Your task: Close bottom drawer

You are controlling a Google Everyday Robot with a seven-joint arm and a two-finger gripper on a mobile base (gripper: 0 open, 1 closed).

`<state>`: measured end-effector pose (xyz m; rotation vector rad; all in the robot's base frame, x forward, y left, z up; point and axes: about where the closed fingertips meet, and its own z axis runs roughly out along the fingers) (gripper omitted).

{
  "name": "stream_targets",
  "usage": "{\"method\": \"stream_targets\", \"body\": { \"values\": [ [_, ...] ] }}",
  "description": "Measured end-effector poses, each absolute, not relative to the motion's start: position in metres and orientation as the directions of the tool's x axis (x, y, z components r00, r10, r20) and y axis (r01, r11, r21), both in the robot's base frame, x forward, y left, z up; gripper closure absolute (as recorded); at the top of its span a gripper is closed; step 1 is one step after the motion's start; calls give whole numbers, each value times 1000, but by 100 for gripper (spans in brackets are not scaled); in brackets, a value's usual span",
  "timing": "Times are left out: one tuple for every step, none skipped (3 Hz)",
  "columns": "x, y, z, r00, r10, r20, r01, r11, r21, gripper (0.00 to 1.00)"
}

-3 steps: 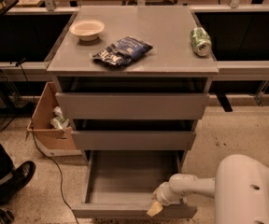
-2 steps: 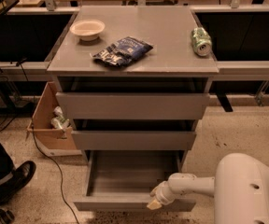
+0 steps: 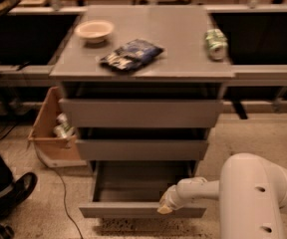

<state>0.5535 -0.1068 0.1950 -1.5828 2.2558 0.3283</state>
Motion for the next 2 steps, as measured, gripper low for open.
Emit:
{"method": "stream_targets", "body": {
  "values": [
    [572,-108,210,-270,-871,-411,-941,328,-77,55],
    [615,-107,246,-209,-893,-399,-936,301,-182,31]
  ]
}}
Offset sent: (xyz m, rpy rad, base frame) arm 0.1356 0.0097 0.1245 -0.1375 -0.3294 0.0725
